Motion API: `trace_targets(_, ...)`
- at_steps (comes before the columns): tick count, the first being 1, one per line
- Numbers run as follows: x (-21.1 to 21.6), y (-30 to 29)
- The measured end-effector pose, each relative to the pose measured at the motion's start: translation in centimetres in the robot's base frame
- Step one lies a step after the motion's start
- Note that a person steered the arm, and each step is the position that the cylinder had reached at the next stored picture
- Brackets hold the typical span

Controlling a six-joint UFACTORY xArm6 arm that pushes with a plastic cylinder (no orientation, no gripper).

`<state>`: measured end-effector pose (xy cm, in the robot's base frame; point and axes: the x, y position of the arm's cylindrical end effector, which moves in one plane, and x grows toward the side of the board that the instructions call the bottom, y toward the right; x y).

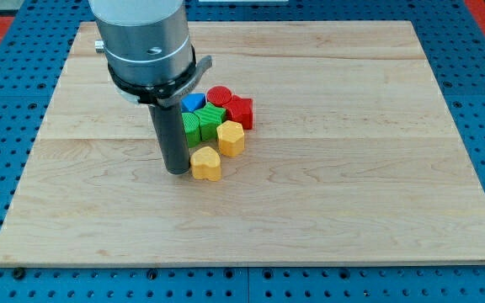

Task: Slide the yellow heart to the center left

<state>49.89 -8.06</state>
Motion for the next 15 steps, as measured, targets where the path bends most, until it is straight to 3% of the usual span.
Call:
trace_targets(1, 2.9, 6.4)
trace_targets(4, 2.0, 18.8)
trace_targets(5, -2.3, 18.1)
trace_targets(7, 1.6, 3.3)
trace_targets(9, 3.6, 7.8)
trace_targets(10, 7.7, 3.0)
trace_targets(11, 6.5, -2.7)
trace_targets(13, -7.0, -9.5)
trace_targets(14, -9.7, -9.9)
trace_targets(15, -7.6, -7.5)
